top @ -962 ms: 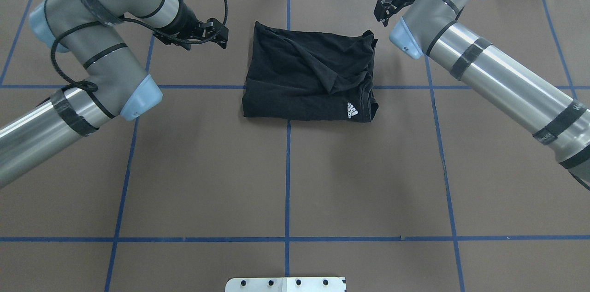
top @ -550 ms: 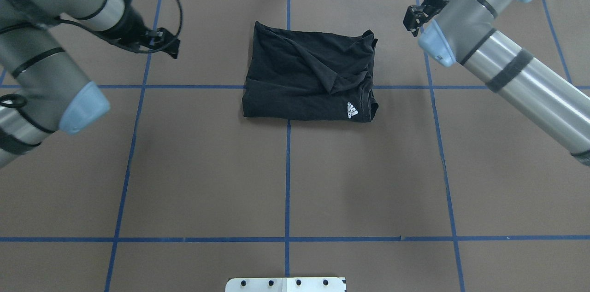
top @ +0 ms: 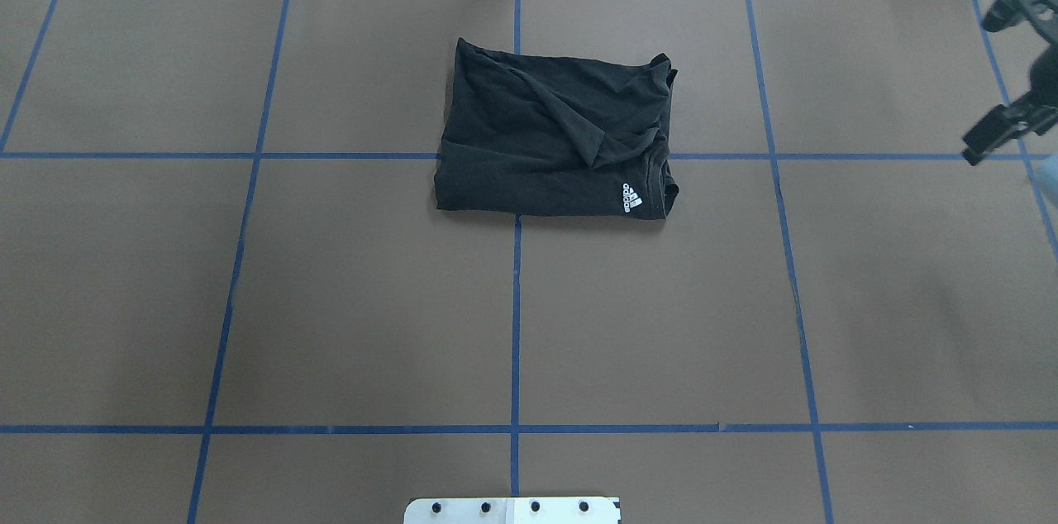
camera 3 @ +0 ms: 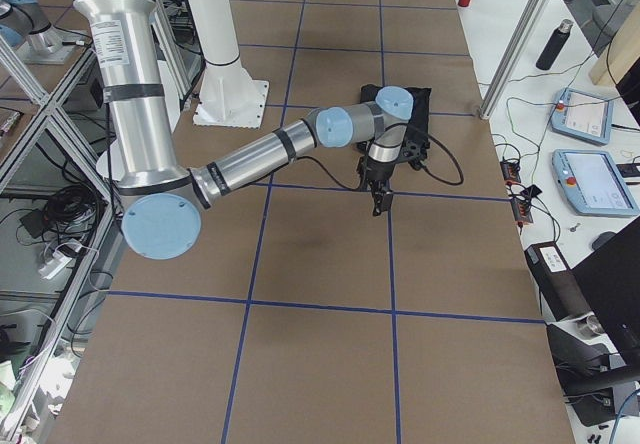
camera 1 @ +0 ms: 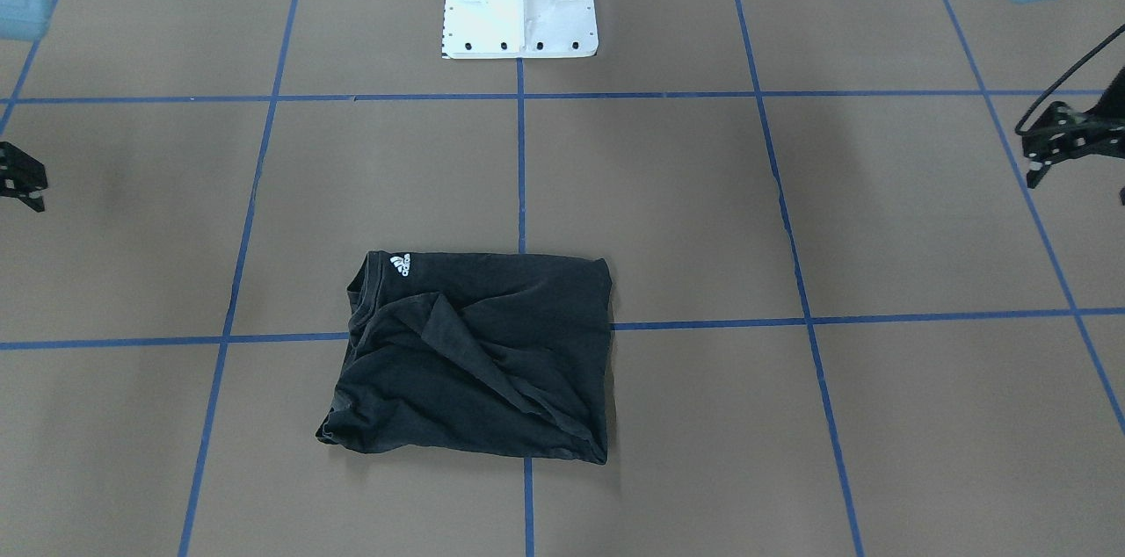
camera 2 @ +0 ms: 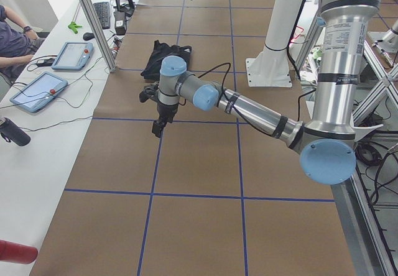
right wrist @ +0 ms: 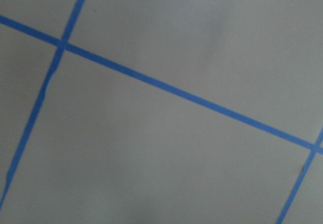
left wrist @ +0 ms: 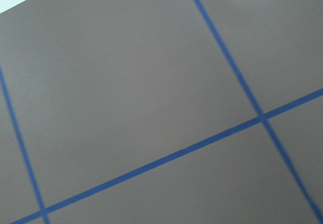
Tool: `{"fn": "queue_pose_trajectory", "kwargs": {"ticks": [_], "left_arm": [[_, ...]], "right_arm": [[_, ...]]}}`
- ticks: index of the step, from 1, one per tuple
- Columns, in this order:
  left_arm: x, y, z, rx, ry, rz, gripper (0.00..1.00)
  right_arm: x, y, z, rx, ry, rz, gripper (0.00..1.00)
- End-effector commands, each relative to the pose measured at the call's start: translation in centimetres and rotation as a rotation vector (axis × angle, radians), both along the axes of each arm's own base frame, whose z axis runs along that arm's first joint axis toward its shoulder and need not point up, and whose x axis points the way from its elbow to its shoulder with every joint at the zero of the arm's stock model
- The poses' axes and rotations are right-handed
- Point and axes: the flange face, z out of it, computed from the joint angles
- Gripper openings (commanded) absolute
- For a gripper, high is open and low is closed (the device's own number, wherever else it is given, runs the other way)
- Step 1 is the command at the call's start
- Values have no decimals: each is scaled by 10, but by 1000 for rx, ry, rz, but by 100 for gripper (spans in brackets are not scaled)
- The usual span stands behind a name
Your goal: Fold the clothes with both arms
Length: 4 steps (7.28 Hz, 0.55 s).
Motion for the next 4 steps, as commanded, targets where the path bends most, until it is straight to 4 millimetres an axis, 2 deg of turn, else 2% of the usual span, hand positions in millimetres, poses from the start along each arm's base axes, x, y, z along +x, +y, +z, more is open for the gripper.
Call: {"fn": "queue_pose_trajectory", "kwargs": {"ticks": [1,2,3,4], "left_arm": [[-65,41,67,-132,-14,-93,100],[-73,63,92,-188,-12,-102,100],[-82,82,121,-245,-17,-116,100],[-98,101,136,-256,6,-108,100]], "right_arm": [[105,81,102,-152,-37,81,100],[138,119,137,-186,-37,91,100],[166,153,160,-204,-48,117,100],[176,172,171,-235,-45,142,100]]}}
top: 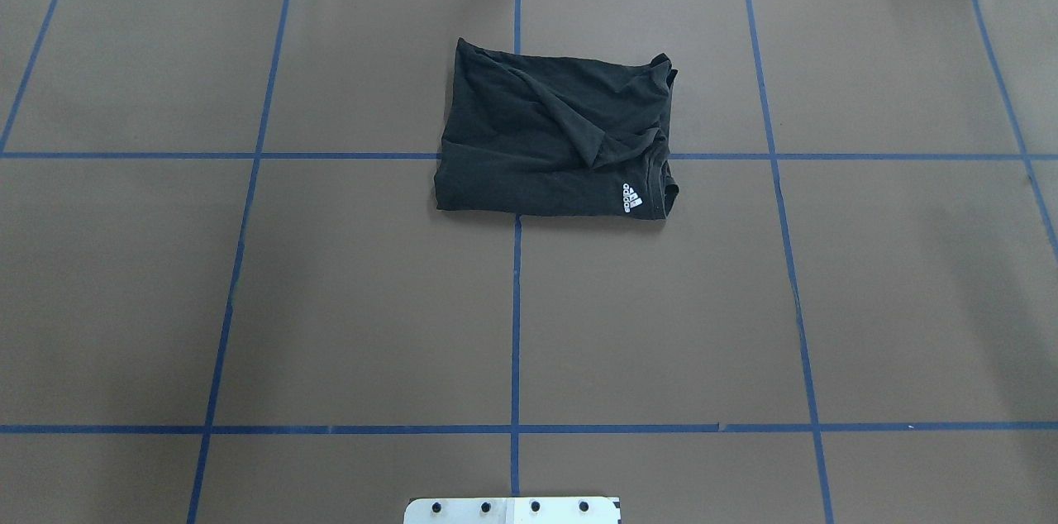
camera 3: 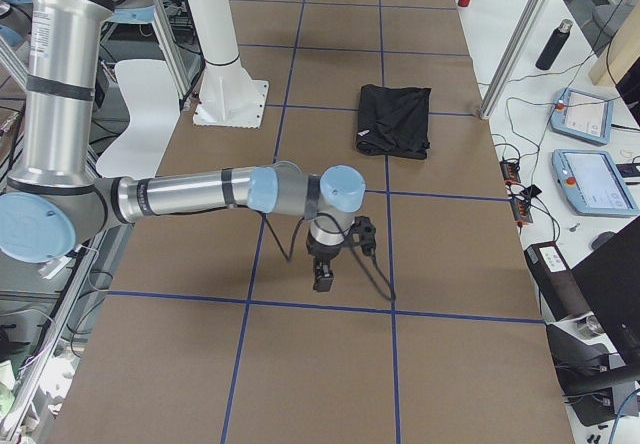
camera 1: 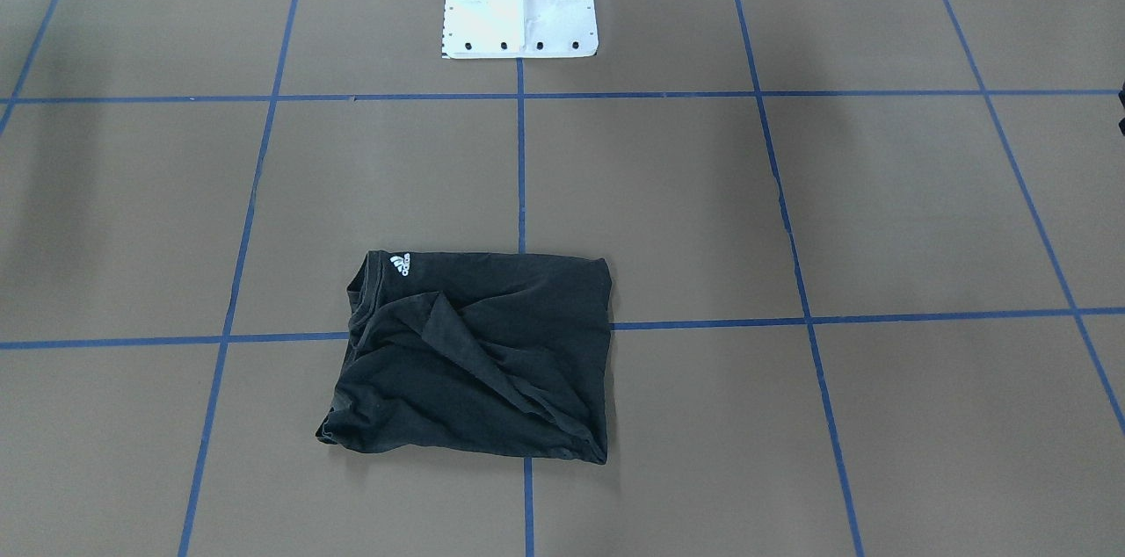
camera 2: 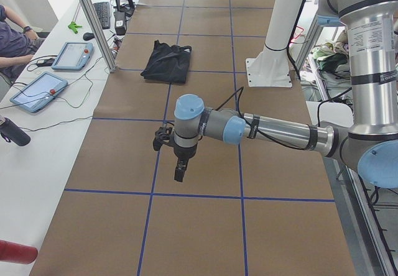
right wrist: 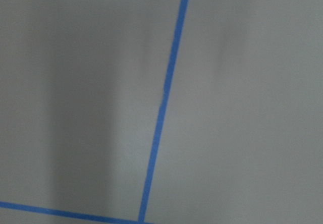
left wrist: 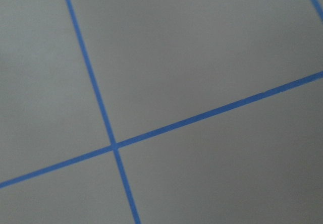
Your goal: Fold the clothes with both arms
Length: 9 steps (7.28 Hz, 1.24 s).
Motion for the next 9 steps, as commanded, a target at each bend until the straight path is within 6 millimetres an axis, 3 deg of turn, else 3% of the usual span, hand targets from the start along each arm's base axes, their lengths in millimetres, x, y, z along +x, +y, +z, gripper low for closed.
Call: {"fn": "queue_pose_trajectory", "kwargs": {"ticks": [1,2,4,5,7,9], "left_arm": [[-41,45,55,-5,83,66,100],[-53,52,63,-12,167,43,100],[-52,46,64,-38,168,14,100],[-52,44,61,-36,167,14,100],[-52,42,54,-21,166,16,100],[-52,44,60,-33,162,15,100]], "right_arm": [[20,37,22,-47,-2,39,100],[20,33,18,-42,1,44,100],[16,18,6,1,24,116,100],[0,8,-1,32,32,131,100],[-6,5,-2,35,36,143,100],[-6,5,-2,33,35,143,100]]}}
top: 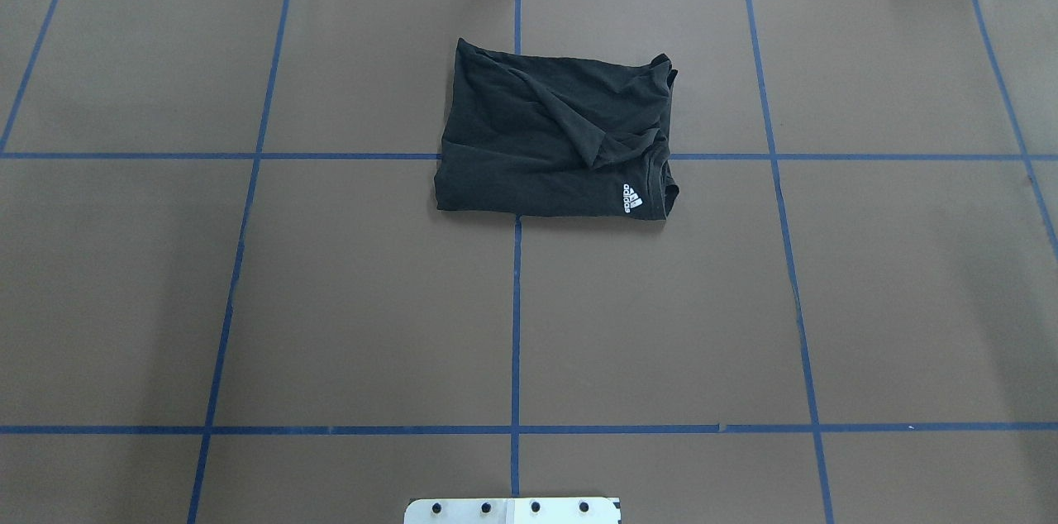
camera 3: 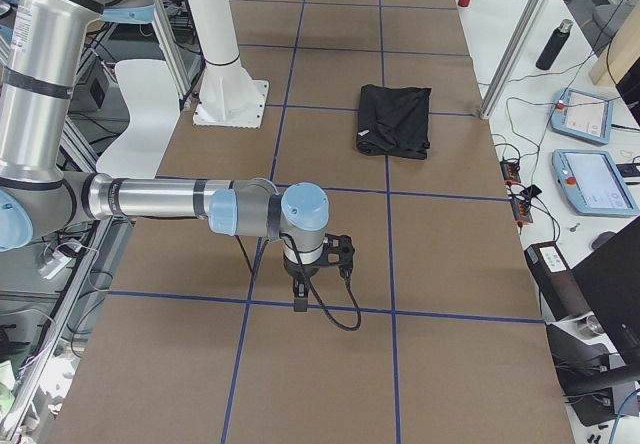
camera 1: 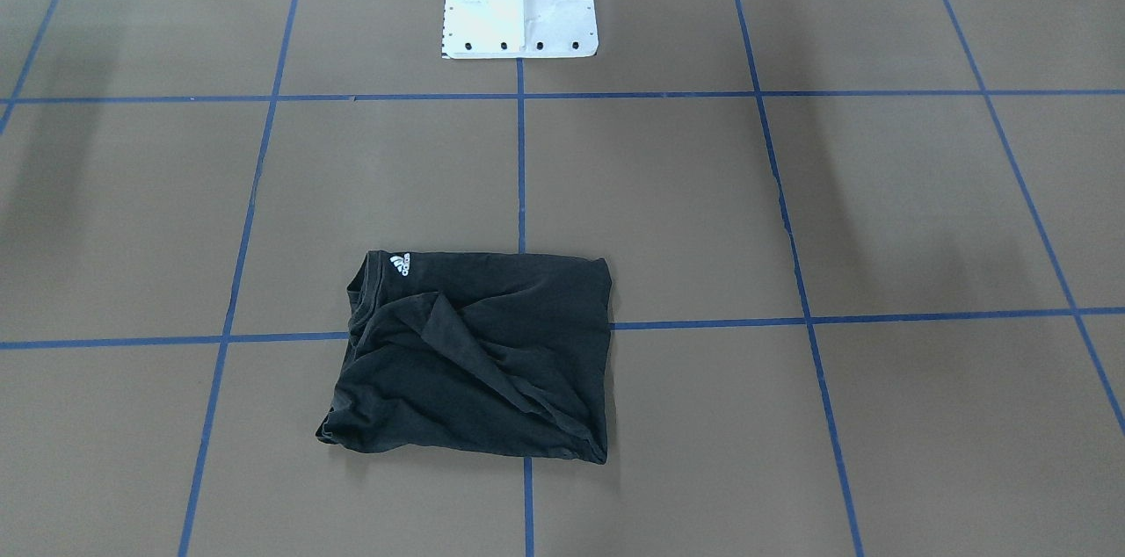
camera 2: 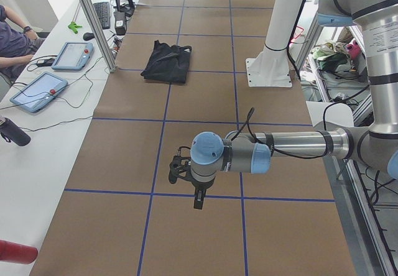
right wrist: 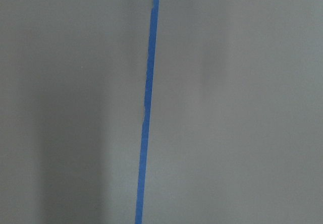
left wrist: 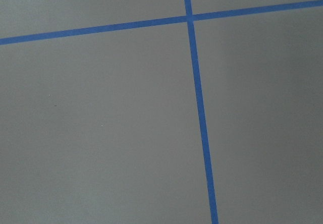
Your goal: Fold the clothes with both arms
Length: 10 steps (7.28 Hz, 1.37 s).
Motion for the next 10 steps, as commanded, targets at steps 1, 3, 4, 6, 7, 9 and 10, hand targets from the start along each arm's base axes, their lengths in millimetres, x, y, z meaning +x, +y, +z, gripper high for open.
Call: {"fn": "queue_pose_trajectory", "kwargs": {"ticks": [1,3,4,6,7,9,10], "left_arm": [[0,2,3,-6,-10,1,100],[3,-2,-5,9,-14,10,100],[17,-13,-23,50,-47,50,100],[23,-12,-27,61,-50,68,100],[22,-10,-26,57,-50,67,100],[22,-9,-23,50,-53,65,100],[22,-9,-26,56,-53,65,100]], "right_arm": [[-1,0,0,1,-3,1,100],[0,0,0,1,-4,1,100],[0,0,0,2,-5,0,100],[0,1,1,-2,-4,2,100],[-1,0,0,0,-6,1,100],[-1,0,0,-1,-7,1,100],[-1,0,0,-1,-9,1,100]]}}
